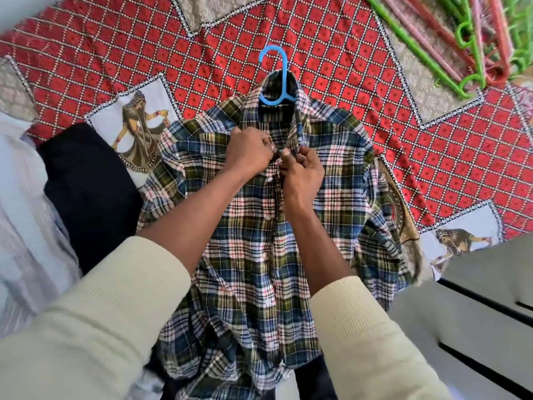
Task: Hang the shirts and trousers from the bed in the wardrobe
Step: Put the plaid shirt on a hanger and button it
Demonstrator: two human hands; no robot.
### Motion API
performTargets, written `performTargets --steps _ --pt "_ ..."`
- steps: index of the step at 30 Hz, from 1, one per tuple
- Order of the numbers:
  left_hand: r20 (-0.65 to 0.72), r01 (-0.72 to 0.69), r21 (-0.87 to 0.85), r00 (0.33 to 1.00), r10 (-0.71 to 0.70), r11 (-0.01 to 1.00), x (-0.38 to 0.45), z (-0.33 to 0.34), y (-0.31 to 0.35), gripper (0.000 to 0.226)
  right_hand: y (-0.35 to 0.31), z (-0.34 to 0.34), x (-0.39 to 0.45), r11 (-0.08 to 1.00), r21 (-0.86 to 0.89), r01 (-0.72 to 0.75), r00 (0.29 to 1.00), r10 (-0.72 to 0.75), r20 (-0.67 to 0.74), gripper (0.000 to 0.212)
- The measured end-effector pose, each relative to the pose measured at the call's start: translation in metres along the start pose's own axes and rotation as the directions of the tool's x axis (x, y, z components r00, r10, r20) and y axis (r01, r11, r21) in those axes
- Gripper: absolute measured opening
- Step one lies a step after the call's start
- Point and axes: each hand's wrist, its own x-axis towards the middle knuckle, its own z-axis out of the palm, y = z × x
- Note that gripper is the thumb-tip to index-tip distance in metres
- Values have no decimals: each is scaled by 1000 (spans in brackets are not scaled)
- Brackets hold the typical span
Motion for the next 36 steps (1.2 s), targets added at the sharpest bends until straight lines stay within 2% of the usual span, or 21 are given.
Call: performTargets --steps 3,6,8,10,14,19,21,24,28,33,36 --pt "-38 29 -28 999 -30 999 -1 6 1 9 -3 -2 -2 981 136 -136 986 121 116 9" --pt "25 49 -189 999 -45 981 -2 -3 4 13 -6 -8 3 952 193 -239 967 215 140 14" --pt "39 102 -265 995 -95 959 -2 -9 4 10 -8 -11 4 965 166 -203 974 183 132 12" --pt "3 120 -250 992 -123 961 -1 -10 3 14 -7 -12 3 987 111 -120 986 106 128 7" --pt "-60 124 -218 988 -140 968 -6 -10 5 12 -9 -6 4 999 -28 27 994 -23 109 21" --pt "-10 186 -358 979 -203 915 -5 -15 5 14 -14 3 2 997 28 -67 983 61 174 19" --pt "-4 180 -365 981 -195 914 -5 -16 5 11 -19 7 2 998 7 -66 987 64 150 9" --pt "16 138 -358 990 -142 924 -7 -17 5 10 -21 14 7 996 -91 -26 993 35 109 23" --pt "59 134 -370 991 -121 919 -8 -16 1 9 -18 24 14 992 -65 -104 993 107 48 25" --pt "18 171 -416 984 -180 893 -8 -14 3 11 -12 20 15 983 24 -184 981 182 66 21" --pt "-6 165 -421 983 -185 892 -10 -12 5 11 -5 18 15 989 -5 -148 987 148 64 22"
